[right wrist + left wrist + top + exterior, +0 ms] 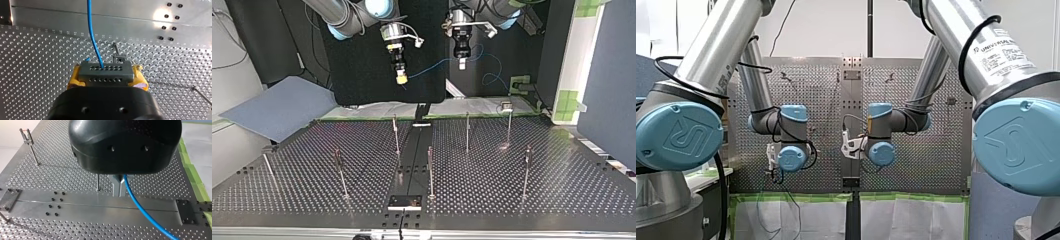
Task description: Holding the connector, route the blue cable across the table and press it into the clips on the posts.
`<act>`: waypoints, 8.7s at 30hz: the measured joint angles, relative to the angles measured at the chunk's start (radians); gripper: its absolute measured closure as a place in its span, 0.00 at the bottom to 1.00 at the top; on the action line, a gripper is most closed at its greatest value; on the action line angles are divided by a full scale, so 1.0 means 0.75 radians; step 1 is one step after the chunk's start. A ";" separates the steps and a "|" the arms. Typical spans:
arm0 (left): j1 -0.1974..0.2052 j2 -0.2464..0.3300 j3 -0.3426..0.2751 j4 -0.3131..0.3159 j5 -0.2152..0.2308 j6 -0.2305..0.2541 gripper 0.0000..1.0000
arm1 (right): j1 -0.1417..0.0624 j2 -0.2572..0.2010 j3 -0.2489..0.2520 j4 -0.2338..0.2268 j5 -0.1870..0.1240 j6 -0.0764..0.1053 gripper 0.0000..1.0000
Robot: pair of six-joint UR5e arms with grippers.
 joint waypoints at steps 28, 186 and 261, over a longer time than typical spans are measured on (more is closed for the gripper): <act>0.000 0.000 0.000 0.000 0.000 0.000 1.00 | 0.000 0.000 0.000 0.000 0.000 0.000 1.00; 0.008 0.106 -0.078 -0.072 0.010 0.082 1.00 | 0.014 -0.037 0.006 0.072 0.063 -0.010 1.00; 0.422 0.638 0.242 -0.524 -0.072 0.159 1.00 | 0.149 -0.138 -0.643 0.590 -0.319 0.128 1.00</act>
